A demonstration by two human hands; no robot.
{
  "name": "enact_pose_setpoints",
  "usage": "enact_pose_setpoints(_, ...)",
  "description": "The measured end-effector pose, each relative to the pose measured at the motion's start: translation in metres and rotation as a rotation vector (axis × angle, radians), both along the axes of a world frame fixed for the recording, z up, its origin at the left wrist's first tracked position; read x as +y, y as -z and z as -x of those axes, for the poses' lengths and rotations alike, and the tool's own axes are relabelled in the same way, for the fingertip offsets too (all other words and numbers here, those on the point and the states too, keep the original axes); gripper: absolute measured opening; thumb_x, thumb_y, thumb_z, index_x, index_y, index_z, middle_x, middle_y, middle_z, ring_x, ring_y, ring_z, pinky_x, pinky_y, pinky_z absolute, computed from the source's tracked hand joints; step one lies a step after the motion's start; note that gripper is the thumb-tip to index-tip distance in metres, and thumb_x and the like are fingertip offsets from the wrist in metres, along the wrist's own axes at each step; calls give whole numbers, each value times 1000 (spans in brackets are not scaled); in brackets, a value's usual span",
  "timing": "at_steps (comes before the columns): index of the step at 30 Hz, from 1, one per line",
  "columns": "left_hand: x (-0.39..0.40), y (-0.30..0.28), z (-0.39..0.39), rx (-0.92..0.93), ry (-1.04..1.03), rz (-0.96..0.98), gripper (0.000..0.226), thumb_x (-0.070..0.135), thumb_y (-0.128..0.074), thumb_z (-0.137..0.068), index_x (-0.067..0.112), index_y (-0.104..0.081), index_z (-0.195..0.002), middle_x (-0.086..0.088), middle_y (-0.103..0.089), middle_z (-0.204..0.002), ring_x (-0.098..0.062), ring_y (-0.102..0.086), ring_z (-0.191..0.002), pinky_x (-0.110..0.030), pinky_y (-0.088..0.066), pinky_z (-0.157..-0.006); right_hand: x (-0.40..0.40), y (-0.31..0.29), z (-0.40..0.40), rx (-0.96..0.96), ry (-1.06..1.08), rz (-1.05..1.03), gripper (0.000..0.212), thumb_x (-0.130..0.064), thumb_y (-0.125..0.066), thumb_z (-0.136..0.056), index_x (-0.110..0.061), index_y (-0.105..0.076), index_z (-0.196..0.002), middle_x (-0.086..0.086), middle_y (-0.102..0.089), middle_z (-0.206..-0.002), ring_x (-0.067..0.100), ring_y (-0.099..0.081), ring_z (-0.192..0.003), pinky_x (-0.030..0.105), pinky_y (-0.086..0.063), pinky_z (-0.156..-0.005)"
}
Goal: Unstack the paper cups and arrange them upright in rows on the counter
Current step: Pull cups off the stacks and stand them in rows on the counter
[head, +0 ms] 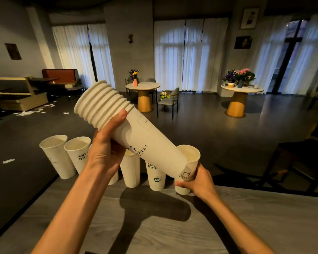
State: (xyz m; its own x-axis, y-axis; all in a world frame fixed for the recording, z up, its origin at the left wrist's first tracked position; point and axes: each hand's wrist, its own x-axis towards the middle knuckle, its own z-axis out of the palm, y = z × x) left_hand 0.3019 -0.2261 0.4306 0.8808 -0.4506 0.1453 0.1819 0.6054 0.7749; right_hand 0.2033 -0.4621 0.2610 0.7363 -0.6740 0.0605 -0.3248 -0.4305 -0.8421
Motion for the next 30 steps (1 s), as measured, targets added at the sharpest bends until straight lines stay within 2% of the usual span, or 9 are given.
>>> enact_pose_setpoints(7,-25,7,28,-43,100,-85,86,26,-87,-55,6,-60,-134,-24,-64,-135,-40,-59,-128,-50,-53,-104,-4,-4,18,115,-35,-38,107,-45,-95,-50,-30,-37,-138,-3,-58,-127,18,-59,-116,48,-56,-94)
enact_pose_setpoints(11,-43,15,50,-2,198,-112,85,24,-87,-59,1,-59,-136,-31,-60,-136,-47,-54,-131,-60,-46,-109,-7,-28,67,169,32,-53,30,-26,-82,-78,-16,-63,-98,7,-69,-102,20,-67,-93,41,-59,-85)
enact_pose_setpoints(12,-49,16,57,10,228,-119,83,24,-86,-60,1,-59,-136,-31,-59,-136,-48,-54,-131,-61,-46,-109,-4,-41,81,90,5,-145,22,-30,-78,-83,-13,-69,-94,11,-72,-97,21,-69,-90,39,-59,-83)
enact_pose_setpoints(14,-65,17,74,31,291,-139,78,22,-85,-62,2,-62,-133,-31,-62,-133,-47,-56,-128,-59,-48,-106,3,-65,105,-68,-142,-642,41,-49,-63,-88,-11,-79,-94,15,-76,-97,24,-72,-86,42,-56,-85)
enact_pose_setpoints(17,-90,15,102,14,321,-194,54,15,-82,-63,7,-70,-115,-18,-76,-104,-31,-75,-97,-42,-64,-82,7,-90,133,-219,-614,-1113,77,-69,-46,-90,-5,-65,-128,26,-66,-113,35,-67,-98,46,-52,-92)
enact_pose_setpoints(20,-107,8,112,-39,244,-236,57,20,-86,-52,12,-70,-106,-7,-76,-87,-17,-73,-74,-32,-61,-65,-2,-93,143,-229,-668,-1015,84,-63,-72,-76,-6,-57,-136,27,-64,-111,33,-66,-90,42,-56,-84)
enact_pose_setpoints(23,-120,8,115,-186,139,-297,73,36,-89,-39,18,-70,-107,0,-78,-88,-17,-75,-82,-34,-61,-72,-11,-92,152,-230,-638,-799,88,-60,-85,-61,-11,-58,-130,17,-71,-111,28,-70,-96,39,-59,-85)
enact_pose_setpoints(27,-128,8,122,-494,-8,-401,89,47,-91,-41,24,-61,-121,4,-76,-105,-6,-73,-94,-23,-61,-73,-14,-85,158,-92,-393,-134,80,-42,-95,-54,-47,-47,-118,-19,-64,-118,-4,-62,-105,24,-55,-89)
enact_pose_setpoints(30,-132,-1,115,-456,-83,-308,95,42,-95,-42,20,-59,-127,1,-74,-111,-11,-73,-100,-28,-62,-80,-24,-56,153,-50,-228,59,87,-43,-96,-50,-45,-43,-120,-26,-55,-114,-1,-55,-111,25,-51,-93)
